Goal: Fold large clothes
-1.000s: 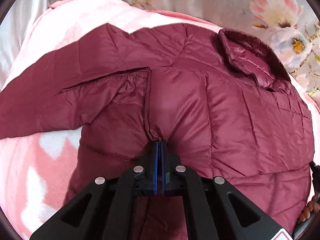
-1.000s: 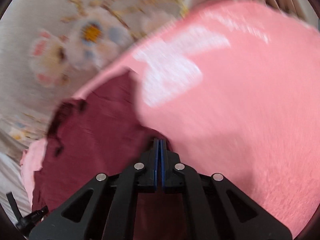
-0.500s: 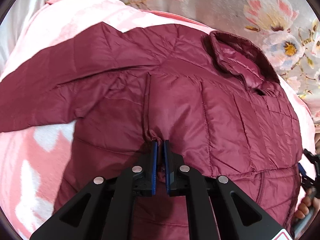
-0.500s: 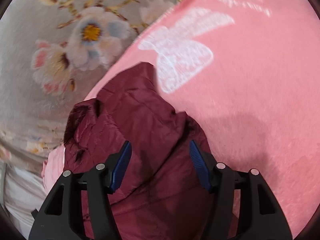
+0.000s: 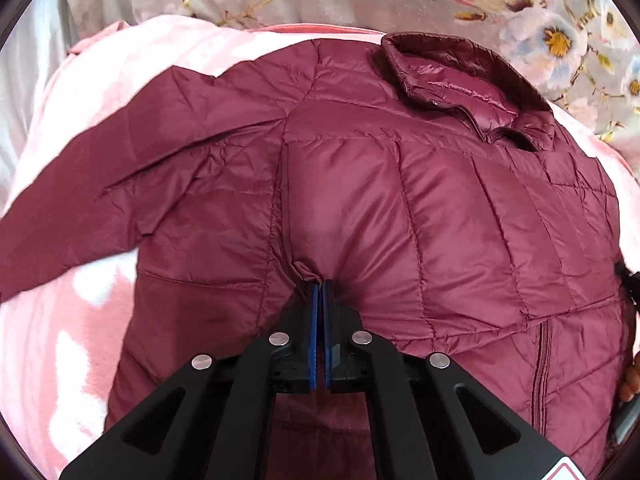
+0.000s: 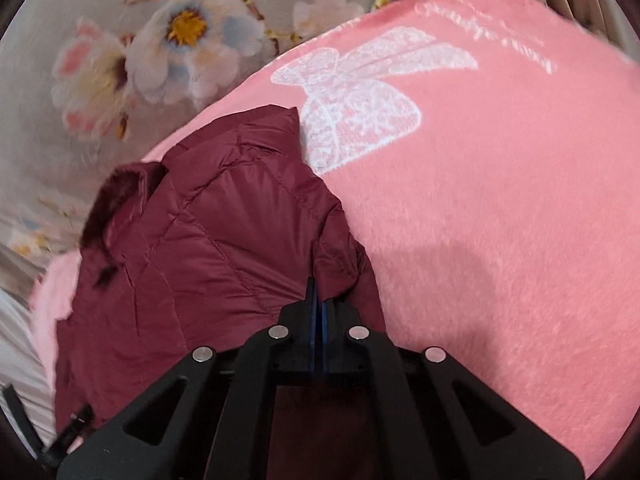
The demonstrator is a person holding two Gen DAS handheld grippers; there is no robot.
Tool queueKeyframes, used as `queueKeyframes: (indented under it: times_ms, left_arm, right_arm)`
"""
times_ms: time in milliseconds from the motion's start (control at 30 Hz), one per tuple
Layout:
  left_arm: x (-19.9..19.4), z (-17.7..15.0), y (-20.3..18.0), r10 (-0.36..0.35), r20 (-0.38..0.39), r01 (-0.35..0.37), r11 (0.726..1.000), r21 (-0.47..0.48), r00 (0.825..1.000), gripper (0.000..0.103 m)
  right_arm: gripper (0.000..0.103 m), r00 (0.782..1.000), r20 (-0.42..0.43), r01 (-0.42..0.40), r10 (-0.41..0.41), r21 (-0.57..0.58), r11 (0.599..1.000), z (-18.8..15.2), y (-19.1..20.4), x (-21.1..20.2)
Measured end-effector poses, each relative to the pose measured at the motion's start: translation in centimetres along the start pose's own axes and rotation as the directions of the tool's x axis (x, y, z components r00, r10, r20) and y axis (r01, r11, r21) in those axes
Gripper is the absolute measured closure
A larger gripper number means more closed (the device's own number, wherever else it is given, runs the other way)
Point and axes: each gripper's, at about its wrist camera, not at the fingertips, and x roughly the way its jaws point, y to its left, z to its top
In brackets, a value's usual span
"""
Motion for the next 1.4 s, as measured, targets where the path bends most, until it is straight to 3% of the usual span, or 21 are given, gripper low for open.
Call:
queueKeyframes:
  times_ms: [67, 133, 200, 267, 333, 400, 567, 800, 1100, 1200, 1233, 1300, 1400]
  left_arm:
    - [-0.8, 0.1, 0.4, 0.033, 0.013, -0.033, 0.999, 0.000, 0.999, 0.091]
    - [-2.1, 0.5, 0.9, 0.051, 0.048, -0.052, 0.999, 0.012, 0.998, 0.091]
    - [-3.7, 1.5, 1.3, 0.052, 0.092, -0.053, 0.999, 0.005, 0.994, 0.082]
    - [-4.4, 2.8, 0.9, 0.039, 0.114, -0.037, 0.999, -0.015, 0.993, 0.073]
    - [-4.5, 4.2, -0.5, 0.006, 0.119, -0.003, 1.000, -0.023, 0.993, 0.071]
    - [-3.7, 4.7, -1.8, -0.019, 0.104, 0.020, 1.000, -0.010, 0.994, 0.065]
    - [1.0, 3.6, -4.6, -0.003, 0.026, 0.002, 0.999, 0.036, 1.000, 0.065]
    - [2.4, 1.7, -4.9, 0.026, 0.110, -0.033, 0.998, 0.058, 0.994, 0.063]
    - [2.2, 1.6, -4.8, 0.030, 0.123, -0.035, 0.999, 0.040, 0.992, 0.060]
    - [0.4, 0.9, -2.7, 0.020, 0.124, -0.019, 1.000, -0.011, 0.992, 0.059]
    - [-0.9, 0.4, -1.0, 0.005, 0.129, 0.000, 0.999, -0.043, 0.992, 0.056]
    - [-3.5, -0.7, 3.3, -0.009, 0.140, 0.025, 0.993, -0.114, 0.990, 0.033]
    - [-6.0, -2.3, 10.6, 0.011, 0.147, 0.025, 0.970, -0.242, 0.989, 0.028]
  right_arm:
    - [0.098, 1.000, 0.010, 0.017, -0.017, -0.008, 1.000, 0.1, 0.2, -1.4]
    - [0.096, 0.998, 0.059, 0.040, -0.038, -0.042, 0.998, 0.2, 1.0, -3.6]
    - [0.096, 0.993, 0.114, 0.020, -0.008, -0.109, 0.994, 0.5, 3.1, -5.6]
    - [0.095, 0.994, 0.105, -0.025, 0.042, -0.156, 0.987, 0.8, 5.3, -5.9]
    - [0.092, 0.993, 0.071, -0.079, 0.097, -0.224, 0.971, 0.5, 8.2, -5.0]
    - [0.091, 0.995, 0.031, -0.083, 0.097, -0.294, 0.952, -0.4, 10.7, -3.2]
    - [0.091, 0.996, -0.079, -0.062, 0.035, -0.370, 0.927, -3.6, 12.4, 1.5]
    - [0.091, 0.995, -0.082, -0.084, 0.059, -0.354, 0.931, -4.6, 11.4, 2.2]
    - [0.091, 0.996, -0.076, -0.065, 0.040, -0.371, 0.926, -4.6, 11.8, 1.9]
    - [0.090, 0.998, -0.061, -0.014, -0.008, -0.353, 0.936, -4.6, 11.7, 0.3]
    - [0.083, 0.999, -0.049, -0.022, 0.005, -0.353, 0.935, -5.0, 11.8, -1.2]
    - [0.071, 0.999, -0.026, -0.046, 0.039, -0.384, 0.922, -6.2, 12.3, -4.4]
    - [0.052, 0.996, -0.001, -0.079, 0.087, -0.425, 0.902, -8.8, 12.7, -8.1]
